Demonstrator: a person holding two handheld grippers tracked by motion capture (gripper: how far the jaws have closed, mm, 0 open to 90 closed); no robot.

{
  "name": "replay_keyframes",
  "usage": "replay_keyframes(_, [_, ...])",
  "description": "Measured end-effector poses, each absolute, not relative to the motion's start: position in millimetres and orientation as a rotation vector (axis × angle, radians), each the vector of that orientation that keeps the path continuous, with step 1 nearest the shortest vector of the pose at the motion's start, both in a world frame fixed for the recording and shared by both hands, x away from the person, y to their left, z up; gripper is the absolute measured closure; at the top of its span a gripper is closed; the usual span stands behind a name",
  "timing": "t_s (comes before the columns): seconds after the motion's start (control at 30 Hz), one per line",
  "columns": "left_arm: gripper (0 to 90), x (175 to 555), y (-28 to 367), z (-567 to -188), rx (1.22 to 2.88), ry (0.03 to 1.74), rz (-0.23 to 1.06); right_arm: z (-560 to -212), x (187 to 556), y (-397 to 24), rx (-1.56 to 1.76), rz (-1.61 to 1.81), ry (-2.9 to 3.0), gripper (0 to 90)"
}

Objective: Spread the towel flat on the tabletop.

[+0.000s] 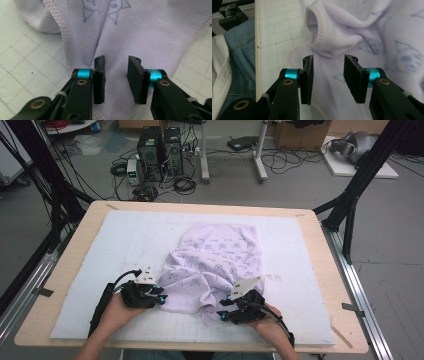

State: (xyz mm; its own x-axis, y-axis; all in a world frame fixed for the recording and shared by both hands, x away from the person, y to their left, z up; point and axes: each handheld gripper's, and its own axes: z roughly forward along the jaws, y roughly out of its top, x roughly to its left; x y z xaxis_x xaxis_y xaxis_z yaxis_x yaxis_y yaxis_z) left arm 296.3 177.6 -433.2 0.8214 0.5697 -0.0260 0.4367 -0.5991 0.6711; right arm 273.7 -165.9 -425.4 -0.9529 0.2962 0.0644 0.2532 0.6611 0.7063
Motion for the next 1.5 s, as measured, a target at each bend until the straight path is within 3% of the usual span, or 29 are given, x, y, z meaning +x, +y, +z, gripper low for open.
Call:
replay_keyframes(0.13, [72.7,297,178,-434,2.299,0.727,0.261,-431,277,-152,0.452,1.180,2.831,61.0])
replay_keyframes(0.3, [77.4,296,177,-434,2.304,0.712,0.276,-440,278,-146,0.437,1.148,2.852,70.0])
replay_keyframes(0.4, [84.9,295,175,-435,2.304,0.700,0.277,-440,278,-149,0.426,1.163,2.854,81.9])
replay_keyframes(0.53, [87.4,292,175,-433,2.312,0.695,0.269,-439,279,-151,0.387,1.177,2.890,86.1])
replay_keyframes(1.3, [87.5,212,202,-385,2.230,0.596,0.233,-391,216,-203,0.221,1.336,2.866,86.7])
replay_keyframes(1.37, [79.2,208,202,-381,2.226,0.593,0.250,-386,213,-209,0.212,1.379,2.841,82.0])
replay_keyframes(1.47, [53.6,214,201,-381,2.217,0.625,0.285,-383,221,-214,0.270,1.376,2.813,75.7])
replay_keyframes(1.5, [52.0,219,200,-383,2.204,0.628,0.275,-383,223,-213,0.287,1.372,2.810,74.1])
